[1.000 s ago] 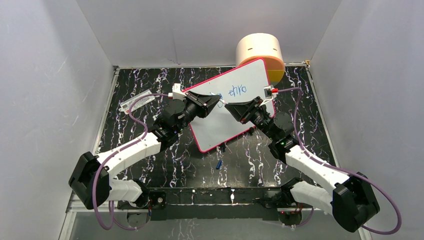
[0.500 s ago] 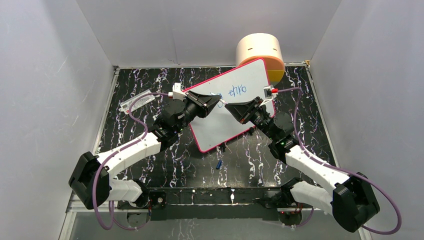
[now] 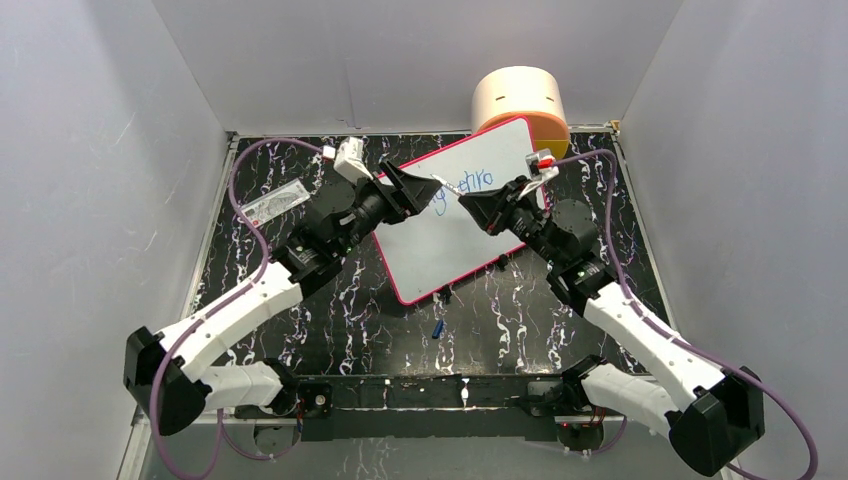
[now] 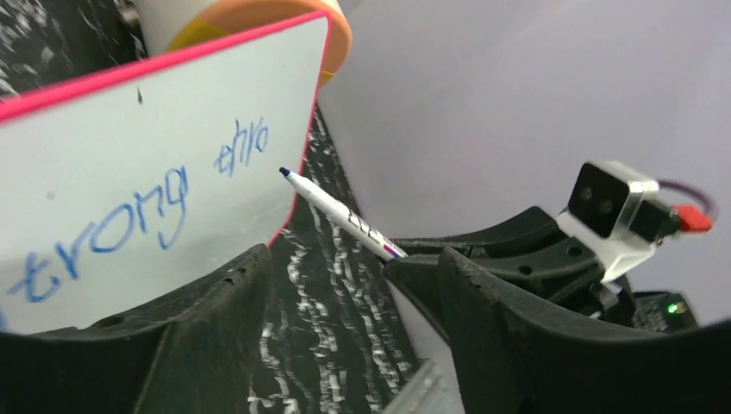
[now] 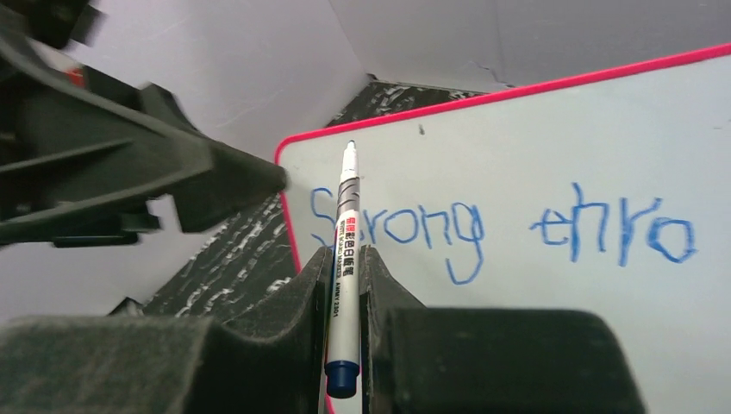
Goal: Write a sentence on the whiteboard
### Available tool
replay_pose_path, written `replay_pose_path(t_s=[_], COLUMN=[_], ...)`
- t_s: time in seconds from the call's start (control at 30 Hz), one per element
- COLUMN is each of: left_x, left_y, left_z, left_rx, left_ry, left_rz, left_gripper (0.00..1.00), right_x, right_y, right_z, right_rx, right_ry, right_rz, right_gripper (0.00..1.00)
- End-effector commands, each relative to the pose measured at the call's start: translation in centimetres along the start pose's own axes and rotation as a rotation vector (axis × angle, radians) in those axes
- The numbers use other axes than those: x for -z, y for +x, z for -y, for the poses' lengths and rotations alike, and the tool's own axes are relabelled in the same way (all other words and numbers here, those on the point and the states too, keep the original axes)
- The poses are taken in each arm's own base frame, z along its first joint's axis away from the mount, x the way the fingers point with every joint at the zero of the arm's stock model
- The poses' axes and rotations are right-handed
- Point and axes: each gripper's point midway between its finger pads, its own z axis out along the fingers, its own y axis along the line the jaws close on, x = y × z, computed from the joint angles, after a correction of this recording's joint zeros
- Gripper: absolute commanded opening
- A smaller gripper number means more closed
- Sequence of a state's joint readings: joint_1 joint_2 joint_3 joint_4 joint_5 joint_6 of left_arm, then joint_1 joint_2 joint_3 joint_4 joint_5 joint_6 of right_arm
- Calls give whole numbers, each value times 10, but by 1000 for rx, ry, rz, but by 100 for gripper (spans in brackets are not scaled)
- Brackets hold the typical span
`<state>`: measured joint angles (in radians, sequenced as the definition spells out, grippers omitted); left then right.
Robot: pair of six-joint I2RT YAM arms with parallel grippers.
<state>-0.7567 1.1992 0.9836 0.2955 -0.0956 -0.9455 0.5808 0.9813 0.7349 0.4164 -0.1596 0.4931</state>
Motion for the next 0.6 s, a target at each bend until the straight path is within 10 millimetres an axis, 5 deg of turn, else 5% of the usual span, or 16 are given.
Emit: replay_pose_path(t_s=[0.0,0.37,0.57], left_x=[26,76,72], left_y=[-25,-70,-86], left_z=[-2,-76,-97], left_rx=[-308,-422,-347], left_ry=[-75,-306,-231], left_rz=[4,-58,-141], left_gripper=[70,78,76], right_x=[8,27,33], right_y=[-16,-32,-40], right_z=[18,64,68], right_rx=[139,284,321], right_ry=[120,312,348], right_rz=[-35,-90,-73], right_gripper=[0,0,0])
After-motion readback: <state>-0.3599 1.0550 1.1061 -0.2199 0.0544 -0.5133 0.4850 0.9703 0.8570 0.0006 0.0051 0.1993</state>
